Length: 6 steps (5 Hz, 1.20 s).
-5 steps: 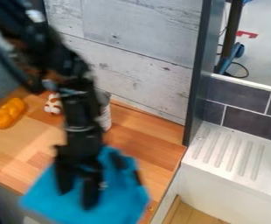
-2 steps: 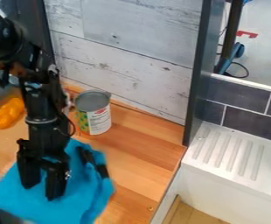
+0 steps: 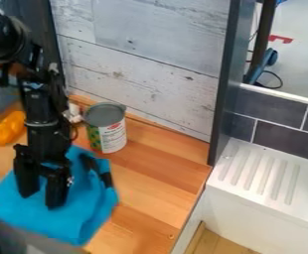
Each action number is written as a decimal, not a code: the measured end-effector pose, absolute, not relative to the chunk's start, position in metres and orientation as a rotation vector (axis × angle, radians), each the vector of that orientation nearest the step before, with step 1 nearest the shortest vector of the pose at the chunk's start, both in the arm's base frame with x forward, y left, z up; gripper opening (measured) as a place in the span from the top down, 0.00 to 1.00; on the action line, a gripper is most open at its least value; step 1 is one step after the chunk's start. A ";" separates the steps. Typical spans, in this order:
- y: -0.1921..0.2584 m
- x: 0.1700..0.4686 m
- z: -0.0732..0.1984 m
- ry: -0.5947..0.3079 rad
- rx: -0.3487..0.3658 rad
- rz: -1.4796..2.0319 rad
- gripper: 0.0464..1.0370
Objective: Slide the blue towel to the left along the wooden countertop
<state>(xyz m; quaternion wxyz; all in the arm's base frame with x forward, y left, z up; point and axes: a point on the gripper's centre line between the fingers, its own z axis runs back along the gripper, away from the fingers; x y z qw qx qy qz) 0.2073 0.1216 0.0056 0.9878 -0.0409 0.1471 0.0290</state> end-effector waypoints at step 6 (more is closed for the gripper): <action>0.121 0.233 0.097 0.197 0.037 -0.037 0.03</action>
